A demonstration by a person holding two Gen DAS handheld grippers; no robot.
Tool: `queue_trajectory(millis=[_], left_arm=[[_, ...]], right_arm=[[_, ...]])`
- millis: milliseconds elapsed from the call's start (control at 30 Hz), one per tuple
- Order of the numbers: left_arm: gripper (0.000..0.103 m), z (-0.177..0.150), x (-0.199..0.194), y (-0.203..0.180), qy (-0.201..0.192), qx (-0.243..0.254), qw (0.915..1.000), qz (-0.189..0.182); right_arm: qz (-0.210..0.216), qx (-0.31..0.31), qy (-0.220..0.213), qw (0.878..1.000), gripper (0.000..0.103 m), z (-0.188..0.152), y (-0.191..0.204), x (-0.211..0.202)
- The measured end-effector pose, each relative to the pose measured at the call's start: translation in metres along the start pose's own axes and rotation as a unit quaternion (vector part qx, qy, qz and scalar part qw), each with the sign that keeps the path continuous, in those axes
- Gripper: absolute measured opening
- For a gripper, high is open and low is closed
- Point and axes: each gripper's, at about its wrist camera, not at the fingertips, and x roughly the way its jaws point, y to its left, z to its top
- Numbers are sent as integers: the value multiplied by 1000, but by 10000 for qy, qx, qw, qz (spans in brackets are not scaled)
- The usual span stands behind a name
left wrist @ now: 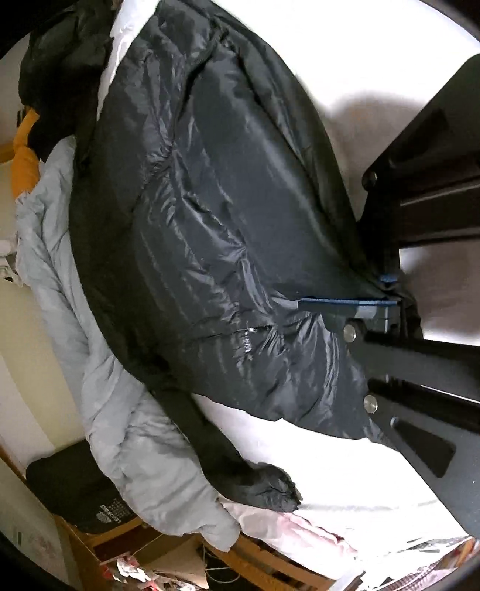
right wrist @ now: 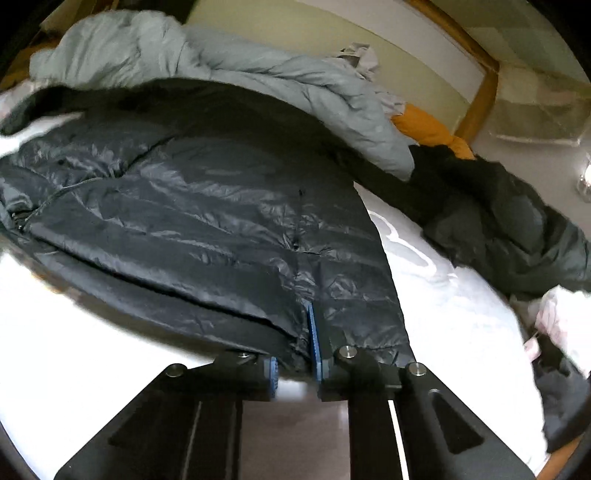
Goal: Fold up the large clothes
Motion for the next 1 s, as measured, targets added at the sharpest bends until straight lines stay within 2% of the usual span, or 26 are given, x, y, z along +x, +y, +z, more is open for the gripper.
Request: queue_trajectory(millis=[167,267,367,467,533,633,700,767,833,967,1000], left_arm=[[5,-9,-44,11,73,124,9998,-104],[6,-23,-70,13,160,55,9993,-321],[6,-33,-101,8,82,302,9991,-280],[8,-26,-123,10,-87,278,9987,-409],[10,-11,-127,13,-220,266,9988,-339],[14,21,-105,22,-296,268,9992,-63],[15,41,-81,26,-384,191,9991,-80],[21,55,-56,29,-350,180,9992,-48],[33,65,-31,35,-369,149,9992,-24],[45,67,1,44,-395,29,9992,28],[52,65,7,47,-437,-8,9990,36]], right_arm=[[182,-127,5,9998,9,-13,-7,-42],[387,-170,-33,9991,9,-26,-13,-76],[429,-426,-133,9981,9,-34,-14,-109],[281,-647,-381,9968,9,-27,-17,-134],[253,-624,-583,9960,9,-9,-22,-141],[100,-592,-725,9956,9,21,-28,-129],[-5,-542,-717,9960,9,43,-29,-106],[25,-357,-532,9979,9,63,-31,-71],[71,-225,-397,9989,9,76,-32,-35],[268,-71,-188,9994,9,81,-33,15],[323,-57,-184,9993,9,81,-32,23]])
